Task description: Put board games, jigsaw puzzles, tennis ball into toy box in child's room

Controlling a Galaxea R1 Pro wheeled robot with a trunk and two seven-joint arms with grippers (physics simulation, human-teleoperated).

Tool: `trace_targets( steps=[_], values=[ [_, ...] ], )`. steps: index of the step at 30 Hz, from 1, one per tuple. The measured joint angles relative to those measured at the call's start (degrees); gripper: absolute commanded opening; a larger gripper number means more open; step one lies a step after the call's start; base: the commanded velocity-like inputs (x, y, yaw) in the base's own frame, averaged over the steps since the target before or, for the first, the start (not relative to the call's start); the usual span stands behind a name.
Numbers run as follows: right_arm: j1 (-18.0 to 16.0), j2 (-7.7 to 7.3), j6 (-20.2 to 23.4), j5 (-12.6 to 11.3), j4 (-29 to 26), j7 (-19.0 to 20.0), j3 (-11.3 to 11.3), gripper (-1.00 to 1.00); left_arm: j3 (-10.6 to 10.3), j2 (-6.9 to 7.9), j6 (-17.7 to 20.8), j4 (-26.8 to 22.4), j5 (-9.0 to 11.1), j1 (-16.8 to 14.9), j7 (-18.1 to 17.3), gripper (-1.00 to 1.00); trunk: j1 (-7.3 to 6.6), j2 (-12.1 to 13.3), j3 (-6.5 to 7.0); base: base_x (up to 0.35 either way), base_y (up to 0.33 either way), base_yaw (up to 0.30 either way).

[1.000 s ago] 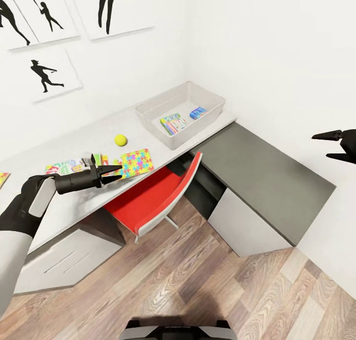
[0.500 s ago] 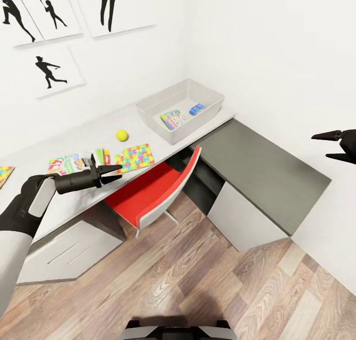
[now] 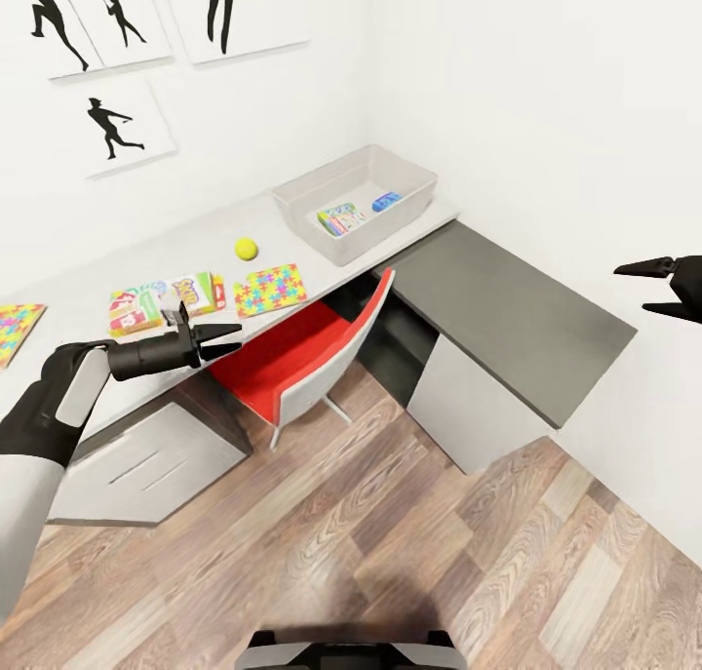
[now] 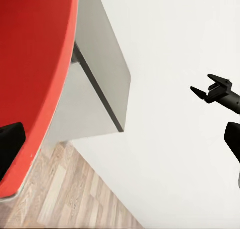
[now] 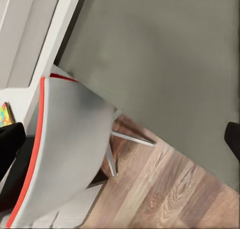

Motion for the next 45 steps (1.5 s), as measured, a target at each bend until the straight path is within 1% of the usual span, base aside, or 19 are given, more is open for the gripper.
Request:
trace_targets(
  steps=[6,12,19,21,24,27,32,45],
  values=[
    [0.0,0.0,0.0,0.0,0.0,0.0,0.0,1.0,0.0,0.04,0.0,0.0,0.0,0.0,0.0,1.0,0.0,0.0,0.0,-0.31,0.0,0.0],
    [0.0,0.34,-0.1,0.0,0.0,0.0,0.0,1.0,0.1,0.06,0.0,0.0,0.0,0.0,0.0,1.0,0.0,0.0,0.0,-0.29,0.0,0.0],
    [0.0,0.68,-0.2,0.1,0.0,-0.1,0.0,1.0,0.1,0.1,0.0,0.0,0.1,0.0,0.0,1.0,-0.02,0.0,0.0,-0.19,0.028,0.0],
    [0.0,0.76,-0.2,0.0,0.0,-0.1,0.0,1.0,0.1,0.31,0.0,0.0,0.0,0.0,0.0,1.0,-0.02,0.0,0.0,-0.159,0.166,0.0],
    [0.0,1.04,-0.2,0.0,0.0,-0.1,0.0,1.0,0.0,1.13,0.0,0.0,0.0,0.0,0.0,1.0,-0.01,0.0,0.0,-0.212,0.184,0.0],
    [0.0,1.3,-0.2,0.1,0.0,-0.1,0.0,1.0,0.0,1.5,0.0,0.0,0.0,0.0,0.0,1.0,-0.01,0.0,0.0,-0.218,0.15,0.0],
    [0.0,1.56,-0.2,0.1,0.0,-0.5,0.1,1.0,0.0,1.77,0.0,0.0,0.0,0.0,0.0,1.0,-0.03,0.0,0.0,-0.076,0.047,0.0],
    [0.1,1.92,-0.1,0.0,0.1,-1.8,0.1,1.0,-0.1,1.82,0.0,-0.1,0.0,0.1,0.0,1.0,-0.02,0.0,0.0,-0.051,0.005,0.0]
  ],
)
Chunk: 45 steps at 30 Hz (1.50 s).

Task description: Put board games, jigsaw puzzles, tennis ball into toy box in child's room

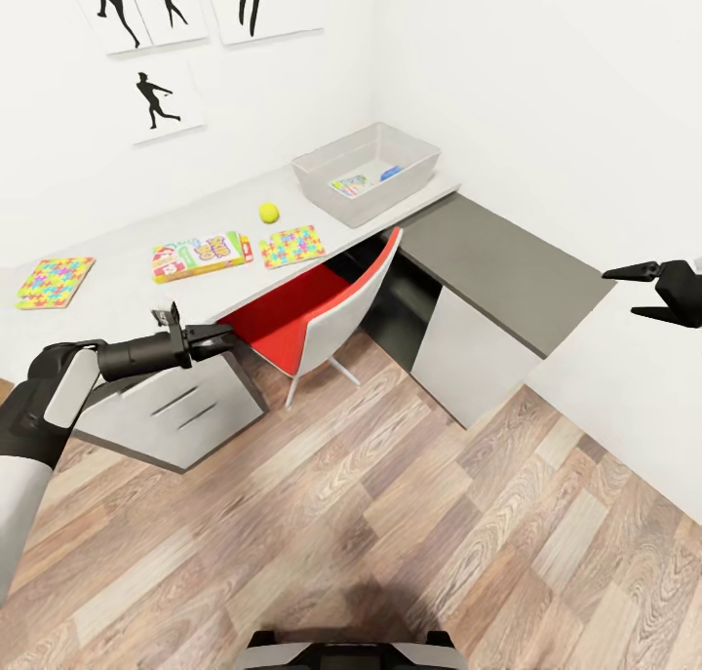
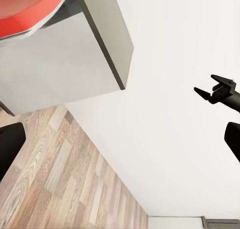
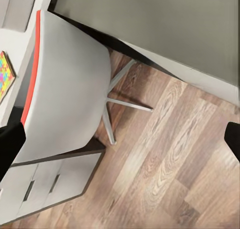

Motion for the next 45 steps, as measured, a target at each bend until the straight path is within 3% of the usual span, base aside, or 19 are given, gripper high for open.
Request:
trace_targets(
  steps=[9,16,29,34,39,45],
  values=[
    [0.7,0.16,0.2,-0.1,0.0,-1.3,1.3,1.0,-0.1,0.0,0.0,0.0,0.0,0.2,0.0,1.0,-0.01,0.0,0.02,-0.036,0.0,-0.015],
    [0.8,1.07,0.0,-0.3,0.5,-2.5,8.7,1.0,-0.3,-0.05,0.0,0.0,0.0,0.5,0.0,1.0,-0.01,0.0,0.1,-0.003,0.0,-0.029],
    [1.8,6.17,0.0,-0.4,0.9,-3.5,18.8,1.0,-0.9,-0.01,0.0,0.1,-0.3,0.9,0.0,1.0,-0.01,0.0,0.11,0.0,0.0,-0.001],
    [3.7,8.26,0.0,-0.4,0.9,-4.7,20.6,1.0,-0.9,0.09,0.0,0.2,-0.5,2.2,0.1,1.0,-0.01,0.0,0.11,0.0,0.0,0.0],
    [6.5,9.63,0.0,-0.4,0.9,-6.2,21.0,1.0,-1.0,0.64,0.0,0.2,-0.7,4.4,0.1,1.0,-0.01,0.0,0.11,0.0,0.0,0.0],
    [11.5,10.73,0.0,-0.5,0.9,-7.4,21.2,1.0,-1.2,0.91,0.0,0.0,-0.9,9.8,0.1,1.0,-0.01,0.0,0.11,0.0,0.0,0.0]
  ],
)
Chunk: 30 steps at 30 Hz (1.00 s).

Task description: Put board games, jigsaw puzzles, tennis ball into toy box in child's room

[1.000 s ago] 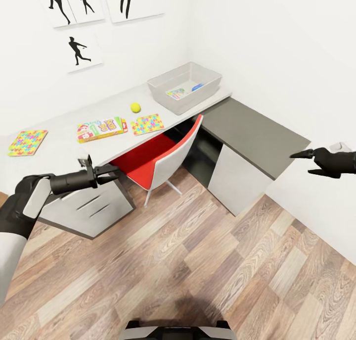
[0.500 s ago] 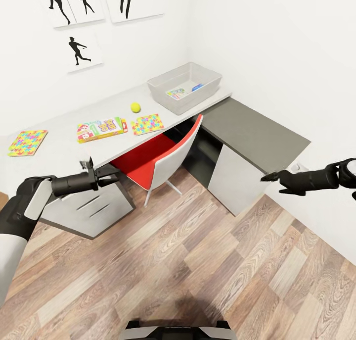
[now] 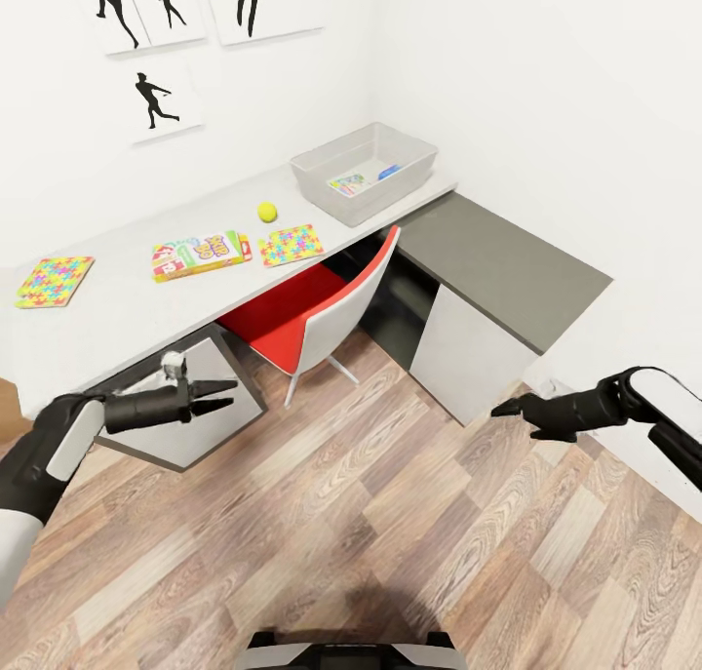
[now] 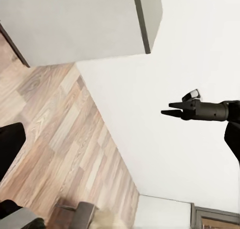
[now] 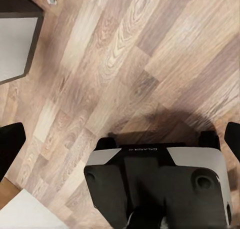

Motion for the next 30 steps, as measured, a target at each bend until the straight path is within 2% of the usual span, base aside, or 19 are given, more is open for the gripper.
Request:
trace_targets(
  steps=[3,10,12,15,18,19,22,24,25,27,28,29,30],
  values=[
    [2.4,0.37,0.0,0.0,0.0,-0.2,0.1,1.0,-0.3,-0.02,0.0,-0.1,0.0,2.0,0.0,1.0,0.0,0.0,0.0,0.0,0.0,0.0],
    [8.4,2.81,-0.1,0.6,0.0,-1.1,0.2,1.0,-4.0,-0.13,-0.3,0.0,-0.2,6.2,0.5,1.0,0.0,0.0,0.0,0.0,0.0,0.0],
    [10.0,3.81,-0.1,0.7,0.0,-1.9,0.2,1.0,-5.1,-0.31,-0.5,0.2,-1.1,7.3,1.0,1.0,0.0,0.0,0.0,0.0,0.0,0.0],
    [11.9,5.54,-0.1,0.7,0.0,-3.5,0.2,1.0,-6.1,-0.51,-0.7,0.5,-3.4,8.5,2.0,1.0,0.0,0.0,0.0,0.0,0.0,0.0],
    [14.0,7.97,-0.1,0.7,0.0,-6.4,0.1,1.0,-6.7,-0.83,-1.4,1.4,-7.7,9.8,3.4,1.0,0.0,0.0,0.0,0.0,0.0,0.0],
    [14.5,8.44,-0.1,0.8,0.0,-7.0,0.1,1.0,-6.8,-0.97,-1.9,1.9,-8.6,10.1,3.7,1.0,0.0,0.0,0.0,0.0,0.0,0.0],
    [17.0,10.66,-1.1,1.9,0.0,-9.8,0.0,1.0,-6.9,-2.29,-5.9,5.4,-13.1,10.7,4.6,1.0,0.0,0.0,-0.01,0.0,0.0,0.0],
    [17.9,11.52,-1.8,2.9,0.0,-10.6,0.0,1.0,-6.9,-3.03,-7.8,7.2,-14.7,10.8,5.3,1.0,0.0,0.0,0.0,0.0,0.0,0.0],
    [18.7,12.3,-2.8,4.3,-0.2,-11.1,0.0,1.0,-6.9,-3.72,-9.5,9.0,-16.3,10.9,6.1,1.0,0.0,0.0,-0.01,0.0,0.0,0.0],
    [19.6,12.99,-3.9,6.3,-0.3,-11.4,0.0,1.0,-6.8,-4.3,-11.1,10.7,-17.7,10.9,7.3,1.0,0.0,0.0,0.0,0.0,0.0,0.0],
    [20.4,13.56,-5.0,8.6,-0.4,-11.6,0.0,1.0,-6.7,-4.7,-12.6,12.1,-18.9,10.9,8.7,1.0,0.0,0.0,0.0,0.0,0.0,0.0],
    [20.9,13.84,-5.7,9.9,-0.3,-11.7,0.0,1.0,-6.7,-4.87,-13.4,12.7,-19.2,11.0,9.5,1.0,0.0,0.0,0.0,0.0,0.0,0.0],
    [21.8,14.38,-7.2,12.5,-0.3,-11.7,0.0,1.0,-6.7,-5.13,-15.1,13.8,-19.9,11.0,11.4,1.0,0.0,0.0,0.0,0.0,0.0,0.0]
  ],
)
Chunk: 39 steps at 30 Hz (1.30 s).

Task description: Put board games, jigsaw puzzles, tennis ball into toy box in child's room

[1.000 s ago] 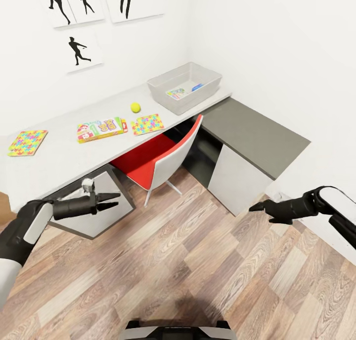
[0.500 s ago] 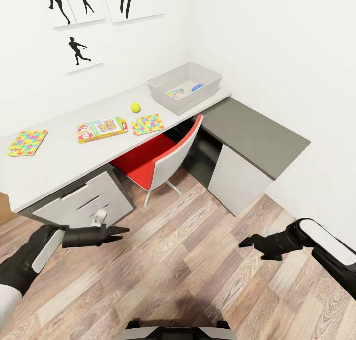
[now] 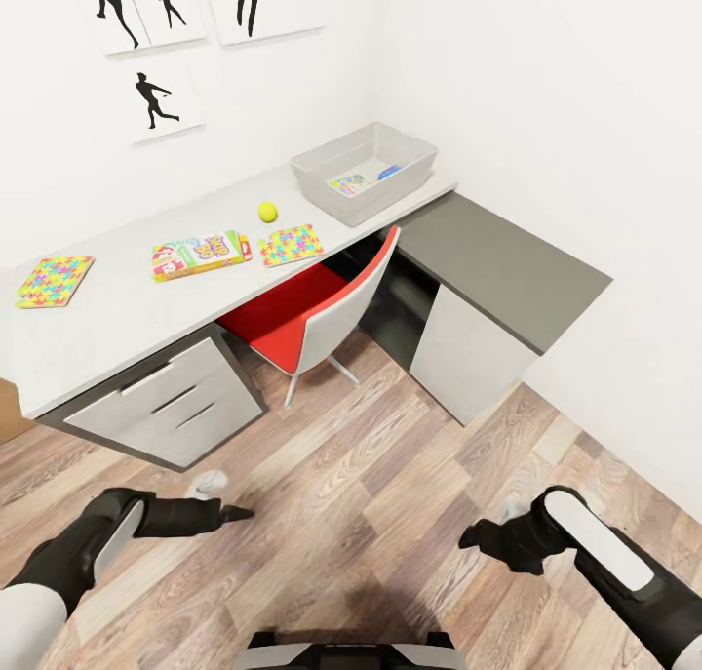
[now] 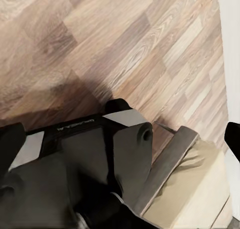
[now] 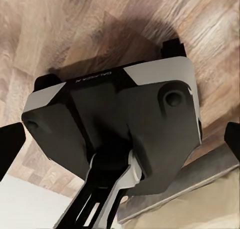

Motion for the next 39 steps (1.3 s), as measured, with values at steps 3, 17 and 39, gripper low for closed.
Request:
trace_targets(
  steps=[3,17,39],
  values=[
    [1.9,1.08,-3.6,5.3,0.0,0.2,0.0,1.0,0.1,-0.86,-3.5,2.1,-0.6,0.0,4.8,1.0,0.0,0.0,0.0,0.0,0.0,0.0],
    [9.0,4.64,-20.2,24.9,-0.3,0.4,0.1,1.0,0.5,-4.62,-18.1,10.3,-0.8,0.0,26.7,1.0,0.0,0.0,0.0,0.0,0.0,0.0],
    [8.9,4.87,-19.8,25.7,-5.9,-0.6,-2.5,1.0,0.5,-4.77,-17.2,9.9,-1.0,-0.2,27.8,1.0,0.0,0.0,0.0,0.0,0.0,0.0]
  ],
)
